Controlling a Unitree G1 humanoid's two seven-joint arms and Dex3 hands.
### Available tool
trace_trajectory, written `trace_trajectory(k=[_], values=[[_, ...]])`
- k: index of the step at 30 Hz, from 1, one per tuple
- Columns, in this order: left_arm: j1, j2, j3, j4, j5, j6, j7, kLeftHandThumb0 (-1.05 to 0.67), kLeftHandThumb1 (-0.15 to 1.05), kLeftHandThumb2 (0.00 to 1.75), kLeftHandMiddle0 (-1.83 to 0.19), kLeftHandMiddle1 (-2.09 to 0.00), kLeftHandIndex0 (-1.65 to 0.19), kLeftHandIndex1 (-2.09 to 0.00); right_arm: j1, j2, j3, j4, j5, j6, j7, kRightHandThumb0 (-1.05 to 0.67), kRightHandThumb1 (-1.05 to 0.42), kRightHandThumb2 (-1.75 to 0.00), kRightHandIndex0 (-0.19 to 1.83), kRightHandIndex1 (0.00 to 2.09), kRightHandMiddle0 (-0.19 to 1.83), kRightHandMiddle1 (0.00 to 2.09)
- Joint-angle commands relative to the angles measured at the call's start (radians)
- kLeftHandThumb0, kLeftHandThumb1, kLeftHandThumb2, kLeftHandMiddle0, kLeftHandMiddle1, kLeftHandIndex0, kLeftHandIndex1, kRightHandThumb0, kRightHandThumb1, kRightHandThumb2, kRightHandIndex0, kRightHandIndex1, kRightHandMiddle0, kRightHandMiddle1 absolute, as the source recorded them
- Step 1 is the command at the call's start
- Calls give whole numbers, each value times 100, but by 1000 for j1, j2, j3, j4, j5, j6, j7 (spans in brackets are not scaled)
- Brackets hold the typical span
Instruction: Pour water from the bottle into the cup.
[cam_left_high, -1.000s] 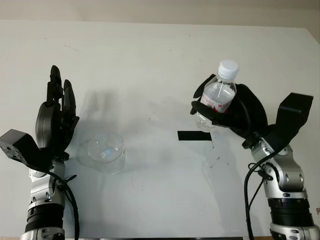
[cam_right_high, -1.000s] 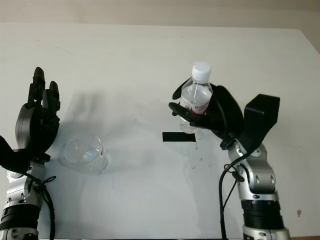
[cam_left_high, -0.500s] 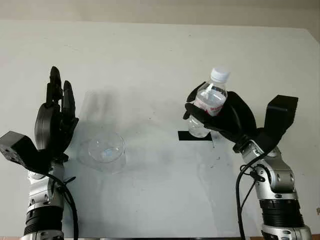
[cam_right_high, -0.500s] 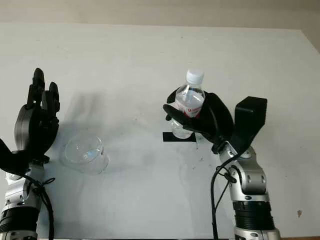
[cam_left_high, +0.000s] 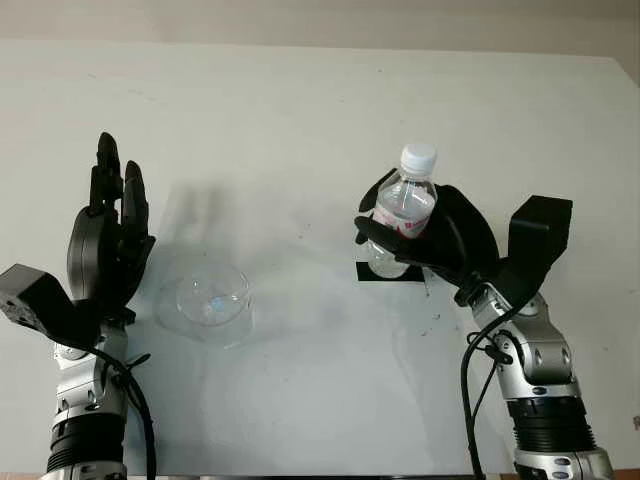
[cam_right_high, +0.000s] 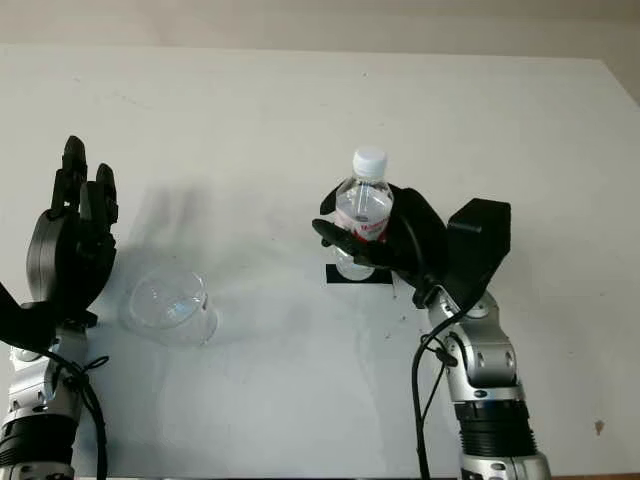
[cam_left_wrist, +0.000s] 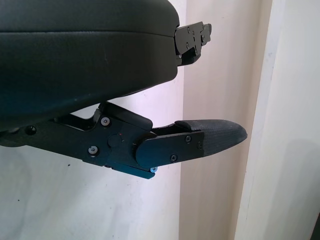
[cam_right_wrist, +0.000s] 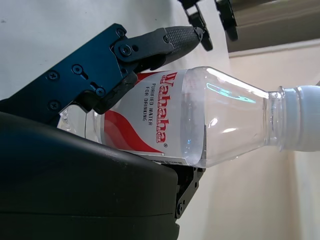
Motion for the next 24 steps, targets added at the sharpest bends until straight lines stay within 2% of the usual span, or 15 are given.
trace_trajectory(k=[1,6,10,21,24], values=[[14,6,7,-2,-4,-1,-6,-72,105,53,19,-1,19,0,16,-5,5,17,-16,-53,12,-46,-105,-46,110,209,71,209],[10,8,8,3,-3,-2,-9,-72,105,53,19,0,19,0,23,-20,20,38,-71,-114,19,-48,-105,-43,100,209,68,209],[9,9,9,2,0,-1,-5,-72,105,53,19,-1,19,0,29,-18,13,61,-68,-144,36,-50,-105,-33,87,209,51,209],[-3,17,12,19,-2,-5,-15,-72,105,53,19,-1,19,0,49,-3,0,73,-49,-126,29,-52,-105,-26,80,209,41,209],[-5,19,15,26,-4,-6,-20,-72,105,54,19,0,19,0,51,7,-12,74,-17,-88,32,-53,-105,-21,75,209,37,209]])
